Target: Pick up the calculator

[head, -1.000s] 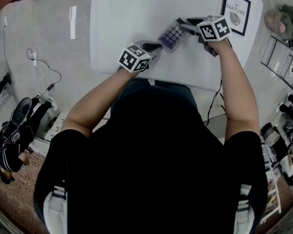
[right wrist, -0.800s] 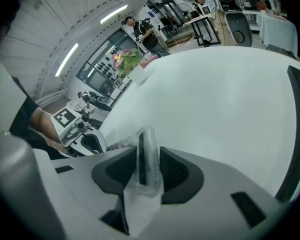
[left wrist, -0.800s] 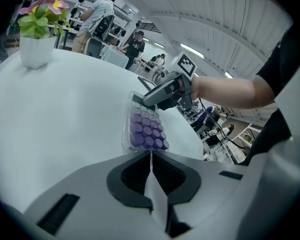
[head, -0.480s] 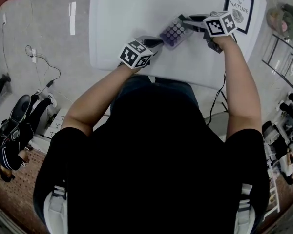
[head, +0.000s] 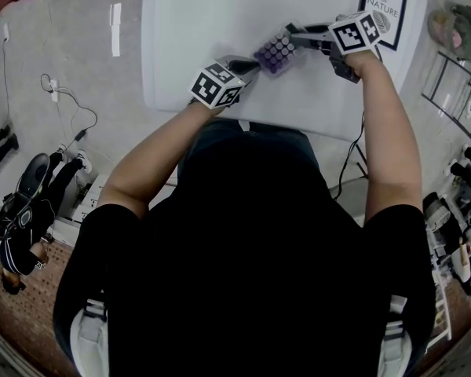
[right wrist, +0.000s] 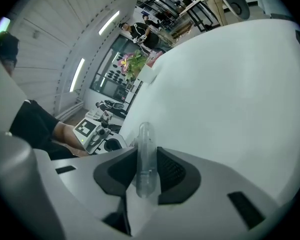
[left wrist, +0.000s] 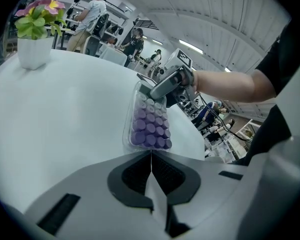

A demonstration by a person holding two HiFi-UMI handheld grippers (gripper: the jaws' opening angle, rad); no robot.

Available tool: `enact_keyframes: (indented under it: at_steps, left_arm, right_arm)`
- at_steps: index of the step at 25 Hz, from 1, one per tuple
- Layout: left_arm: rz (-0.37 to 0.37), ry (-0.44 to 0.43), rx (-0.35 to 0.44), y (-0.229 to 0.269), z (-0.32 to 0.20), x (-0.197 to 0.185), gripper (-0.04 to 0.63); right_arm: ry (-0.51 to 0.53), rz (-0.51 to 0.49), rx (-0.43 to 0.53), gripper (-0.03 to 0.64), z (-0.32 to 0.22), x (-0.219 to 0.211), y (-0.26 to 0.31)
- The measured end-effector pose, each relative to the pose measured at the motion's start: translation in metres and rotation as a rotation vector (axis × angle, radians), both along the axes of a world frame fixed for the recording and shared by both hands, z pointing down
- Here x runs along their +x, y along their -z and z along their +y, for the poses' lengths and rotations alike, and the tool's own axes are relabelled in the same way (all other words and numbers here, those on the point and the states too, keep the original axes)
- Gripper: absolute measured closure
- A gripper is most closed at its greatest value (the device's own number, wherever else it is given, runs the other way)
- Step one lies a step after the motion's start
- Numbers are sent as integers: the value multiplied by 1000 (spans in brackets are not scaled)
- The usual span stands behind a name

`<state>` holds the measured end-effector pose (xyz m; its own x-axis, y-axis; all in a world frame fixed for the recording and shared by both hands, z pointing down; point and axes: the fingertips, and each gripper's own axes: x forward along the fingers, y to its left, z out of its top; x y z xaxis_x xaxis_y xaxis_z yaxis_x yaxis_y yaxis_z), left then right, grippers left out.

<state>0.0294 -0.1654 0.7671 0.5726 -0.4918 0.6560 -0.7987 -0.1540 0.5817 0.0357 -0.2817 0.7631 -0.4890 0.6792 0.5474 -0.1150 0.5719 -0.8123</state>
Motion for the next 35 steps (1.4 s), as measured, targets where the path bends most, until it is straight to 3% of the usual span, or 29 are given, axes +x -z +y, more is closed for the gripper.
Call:
enact_keyframes:
  at_steps: [19, 35]
  left_arm:
    - [-15, -8, 0, 8, 14, -1, 569]
    - [-89, 5, 125, 82, -2, -39, 569]
  right_arm:
    - [5, 18, -43, 508, 20, 14, 17]
    - [-114, -107, 33, 508, -5, 5, 94]
